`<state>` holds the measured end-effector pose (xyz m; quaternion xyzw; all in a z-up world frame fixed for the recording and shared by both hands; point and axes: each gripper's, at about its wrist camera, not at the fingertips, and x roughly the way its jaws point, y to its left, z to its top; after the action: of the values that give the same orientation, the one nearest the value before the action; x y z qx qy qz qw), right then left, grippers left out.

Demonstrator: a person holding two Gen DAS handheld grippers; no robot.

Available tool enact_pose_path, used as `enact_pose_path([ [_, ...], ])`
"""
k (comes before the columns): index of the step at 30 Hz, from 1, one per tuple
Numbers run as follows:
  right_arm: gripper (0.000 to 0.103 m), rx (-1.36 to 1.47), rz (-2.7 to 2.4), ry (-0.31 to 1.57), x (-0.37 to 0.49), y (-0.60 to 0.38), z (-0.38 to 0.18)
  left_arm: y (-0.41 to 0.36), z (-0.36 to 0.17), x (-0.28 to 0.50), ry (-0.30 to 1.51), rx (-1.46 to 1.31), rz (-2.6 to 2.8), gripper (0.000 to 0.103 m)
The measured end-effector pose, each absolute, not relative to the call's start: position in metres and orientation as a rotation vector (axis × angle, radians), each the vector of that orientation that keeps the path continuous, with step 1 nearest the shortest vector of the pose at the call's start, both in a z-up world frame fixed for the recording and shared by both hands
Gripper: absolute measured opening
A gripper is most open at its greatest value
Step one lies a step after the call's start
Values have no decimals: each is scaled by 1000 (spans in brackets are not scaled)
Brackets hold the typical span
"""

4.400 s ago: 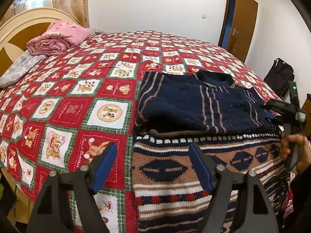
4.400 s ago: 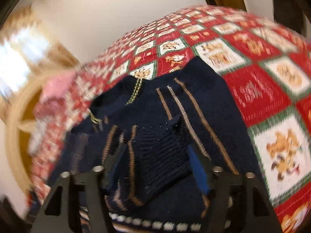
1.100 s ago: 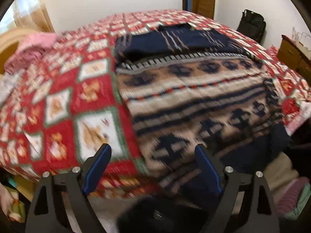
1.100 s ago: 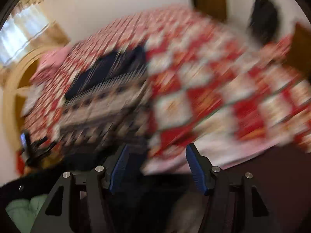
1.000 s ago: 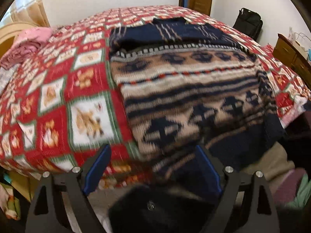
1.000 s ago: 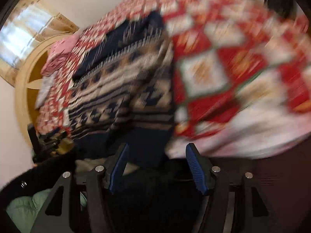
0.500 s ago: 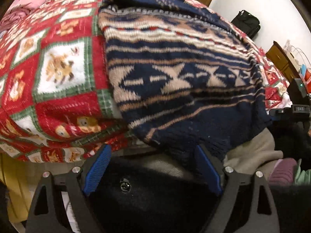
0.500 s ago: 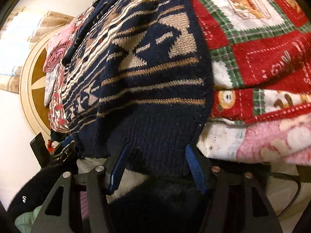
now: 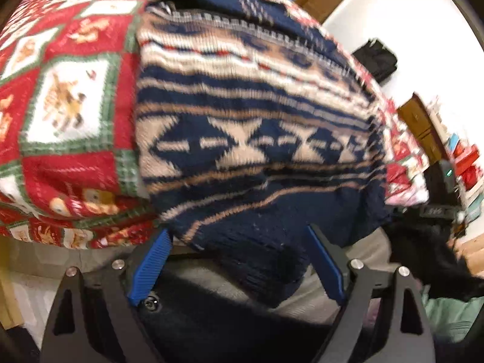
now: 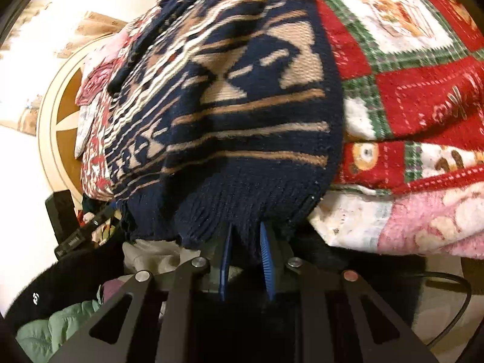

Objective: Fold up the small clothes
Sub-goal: 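Grasp the patterned sweater hem with both tools and lift it, then carry the lifted hem over the navy sweater with both tools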

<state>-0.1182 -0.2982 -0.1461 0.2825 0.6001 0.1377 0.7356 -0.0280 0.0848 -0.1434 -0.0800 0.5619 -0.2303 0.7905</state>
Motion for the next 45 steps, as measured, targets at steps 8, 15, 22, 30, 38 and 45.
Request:
enact_pose_path([
  [8, 20, 798, 335, 1338, -120, -316, -165, 84, -160, -27, 1259, -270, -517, 87],
  [15, 20, 833, 355, 1324, -112, -314, -168, 99, -159, -28, 1247, -318, -497, 47],
  [22, 12, 595, 314, 1291, -110, -291, -147, 88, -143, -32, 1182, -223, -513, 17],
  [30, 10, 677, 402, 1056, -129, -321, -66, 108, -89, -33, 1075, -332, -605, 11],
  [38, 10, 920, 516, 843, -126, -352, -21, 112, -33, -9, 932, -376, -617, 11],
  [45, 10, 987, 551, 828, -54, -349, -3, 116, -19, 59, 904, -433, -538, 12],
])
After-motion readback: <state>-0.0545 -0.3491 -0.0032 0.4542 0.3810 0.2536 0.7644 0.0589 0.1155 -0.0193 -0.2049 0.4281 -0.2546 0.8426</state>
